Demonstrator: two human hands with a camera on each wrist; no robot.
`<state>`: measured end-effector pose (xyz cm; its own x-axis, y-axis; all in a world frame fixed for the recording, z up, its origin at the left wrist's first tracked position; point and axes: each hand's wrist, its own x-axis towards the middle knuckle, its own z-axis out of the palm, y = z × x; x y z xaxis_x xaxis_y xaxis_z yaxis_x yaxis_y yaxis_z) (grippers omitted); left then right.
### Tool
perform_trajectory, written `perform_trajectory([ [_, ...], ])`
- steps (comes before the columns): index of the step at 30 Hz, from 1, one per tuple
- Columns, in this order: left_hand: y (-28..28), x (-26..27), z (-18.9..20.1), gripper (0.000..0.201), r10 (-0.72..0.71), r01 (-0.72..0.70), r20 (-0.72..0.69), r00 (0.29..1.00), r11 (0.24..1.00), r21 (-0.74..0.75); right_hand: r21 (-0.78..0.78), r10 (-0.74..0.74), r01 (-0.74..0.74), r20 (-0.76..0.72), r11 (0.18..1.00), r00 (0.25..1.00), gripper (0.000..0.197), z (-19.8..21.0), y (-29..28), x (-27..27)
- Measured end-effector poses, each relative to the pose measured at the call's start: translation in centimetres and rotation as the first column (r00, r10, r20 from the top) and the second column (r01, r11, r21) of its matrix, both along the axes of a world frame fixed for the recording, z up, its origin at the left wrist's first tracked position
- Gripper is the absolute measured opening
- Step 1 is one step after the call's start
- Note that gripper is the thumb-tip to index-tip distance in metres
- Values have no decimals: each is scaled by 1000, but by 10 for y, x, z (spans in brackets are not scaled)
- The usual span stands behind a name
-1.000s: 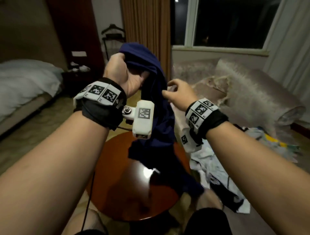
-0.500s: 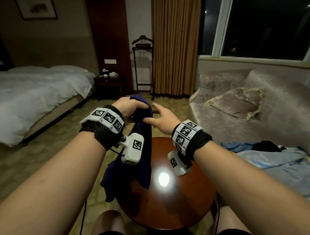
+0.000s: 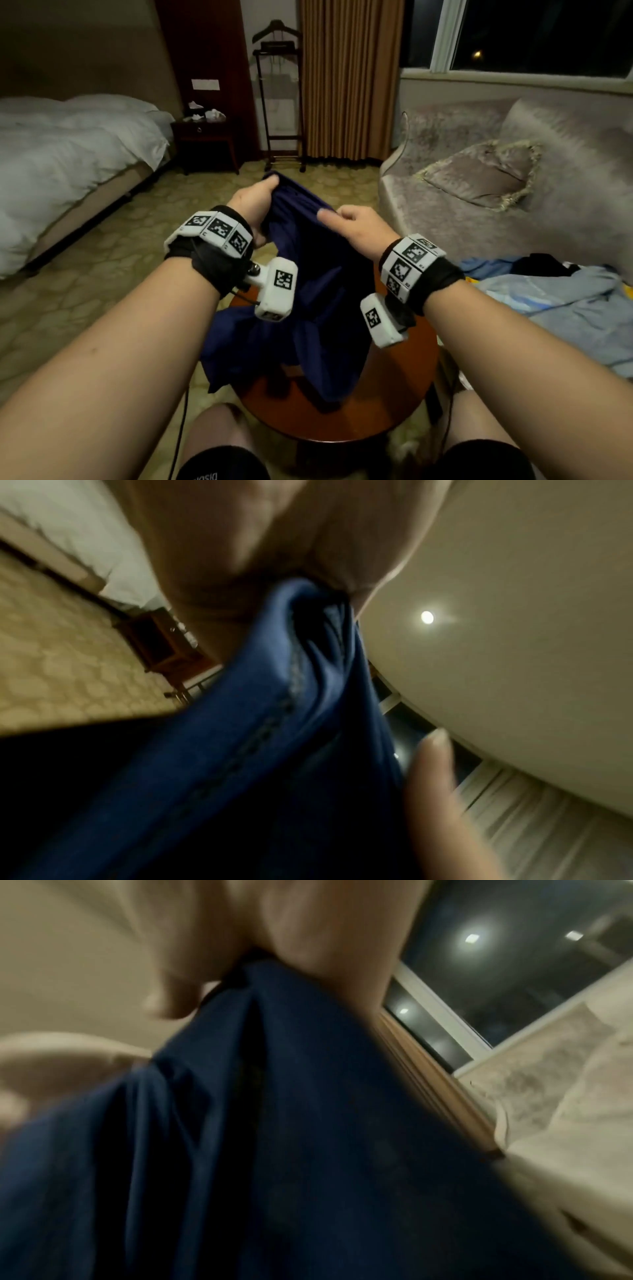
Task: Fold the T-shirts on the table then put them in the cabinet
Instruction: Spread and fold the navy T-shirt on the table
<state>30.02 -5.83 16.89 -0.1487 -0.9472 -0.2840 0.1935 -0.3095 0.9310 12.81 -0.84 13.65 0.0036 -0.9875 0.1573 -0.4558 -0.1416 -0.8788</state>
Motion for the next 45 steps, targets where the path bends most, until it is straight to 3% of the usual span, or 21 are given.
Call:
perform_trajectory([
  [2,-4,0,2,52,44,-42,-189,981,999,16,182,111,-94,-89,979,990,15,-17,4,-9],
  [4,-8,0,3,54,94,-88,-364,927,996,31,335,140,-78,-166,939,976,22,-41,5,-23],
  [6,-13,2,1,54,161,-155,-442,882,987,51,433,80,-4,-157,902,984,18,-66,6,-38],
  [8,-16,3,-5,51,196,-188,-423,884,980,61,471,-41,67,-64,880,997,11,-82,10,-48],
  [10,-15,-1,-13,43,209,-209,-252,945,978,29,471,-148,101,65,876,987,15,-87,14,-52],
  [12,-9,-8,-25,39,189,-186,50,981,981,-50,442,-175,71,199,894,964,20,-83,19,-47],
  [15,5,-25,-44,22,23,36,285,958,979,-201,349,-164,43,324,936,932,23,-67,28,-36],
  [17,17,-35,-52,11,-133,247,387,913,932,-264,306,-140,13,399,952,906,18,-61,35,-33],
  [18,22,-40,-56,15,-213,352,433,876,895,-272,304,-139,-9,463,953,875,19,-58,40,-32],
  [21,28,-51,-68,51,-422,576,554,717,807,-132,274,-134,-47,605,961,785,19,-55,51,-33],
  [23,31,-57,-73,39,-535,672,571,622,740,-38,249,-139,-32,638,968,757,17,-57,54,-37],
  [24,33,-60,-74,22,-528,666,583,617,745,-30,240,-148,-15,645,971,749,15,-57,55,-39],
  [26,34,-62,-72,6,-463,603,566,682,794,-77,245,-155,-16,660,969,735,11,-61,56,-44],
  [28,33,-64,-70,11,-465,562,460,757,821,-95,266,-121,-91,684,960,720,12,-65,60,-49],
  [31,32,-71,-67,17,-444,501,318,838,857,-124,304,-38,-217,655,928,755,21,-72,63,-51],
  [35,24,-72,-58,22,-241,251,80,967,955,-155,365,-66,-135,489,921,870,12,-92,61,-51],
  [39,9,-60,-48,19,-52,51,1,999,987,-154,376,-60,-81,349,923,935,14,-97,58,-55],
  [41,2,-53,-45,29,29,-31,-20,999,990,-139,352,-77,-27,278,935,958,15,-90,56,-54],
  [43,-7,-44,-40,23,114,-114,-9,993,982,-149,329,-112,5,307,944,945,19,-74,54,-52],
  [45,-16,-36,-32,16,175,-154,90,980,967,-202,339,-133,-36,461,940,878,25,-54,52,-51],
])
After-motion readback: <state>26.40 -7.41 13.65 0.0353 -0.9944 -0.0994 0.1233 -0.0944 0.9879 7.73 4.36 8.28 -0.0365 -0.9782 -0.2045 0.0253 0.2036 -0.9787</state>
